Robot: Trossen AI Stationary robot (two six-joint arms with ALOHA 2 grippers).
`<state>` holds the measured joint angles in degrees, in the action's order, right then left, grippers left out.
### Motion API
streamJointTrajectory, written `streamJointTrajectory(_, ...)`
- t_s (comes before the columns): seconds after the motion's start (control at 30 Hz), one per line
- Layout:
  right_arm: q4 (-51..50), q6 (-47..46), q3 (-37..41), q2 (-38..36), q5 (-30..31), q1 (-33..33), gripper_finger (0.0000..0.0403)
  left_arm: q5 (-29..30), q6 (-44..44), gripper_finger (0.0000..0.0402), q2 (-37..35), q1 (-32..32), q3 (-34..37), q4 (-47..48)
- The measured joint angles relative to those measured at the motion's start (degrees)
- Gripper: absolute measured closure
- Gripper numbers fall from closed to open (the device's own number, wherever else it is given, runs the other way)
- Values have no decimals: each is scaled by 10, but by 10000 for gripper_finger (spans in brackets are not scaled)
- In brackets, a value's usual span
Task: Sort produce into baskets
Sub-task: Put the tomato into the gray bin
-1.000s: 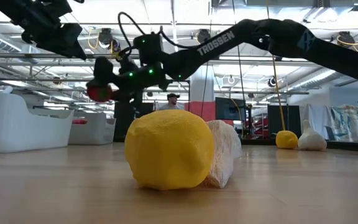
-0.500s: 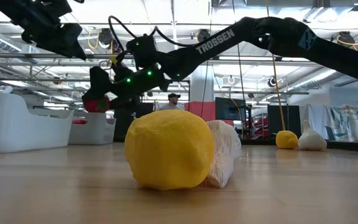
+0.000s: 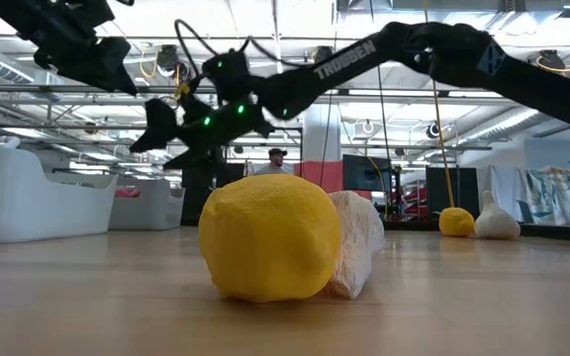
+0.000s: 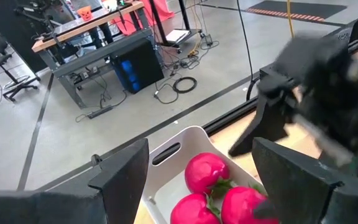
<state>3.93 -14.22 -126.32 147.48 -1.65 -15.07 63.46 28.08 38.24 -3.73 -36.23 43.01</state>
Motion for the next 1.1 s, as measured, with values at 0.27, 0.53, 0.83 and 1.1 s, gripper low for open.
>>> streamJointTrajectory(0.27, -249, 1, -1, -69, -3, -1, 35, 0, 0, 109, 0, 0, 0, 4)
streamJointTrajectory(0.53, -520, 14, -1, -125, -99, 10, 35, -1, 1, 109, 0, 0, 0, 8)
streamJointTrajectory(0.83, -770, 32, -1, -151, -122, 48, 35, -16, 2, 109, 0, 0, 0, 8)
streamJointTrajectory(1.1, -940, 16, 0, -150, -119, 112, 35, -16, 2, 109, 0, 0, 0, 6)
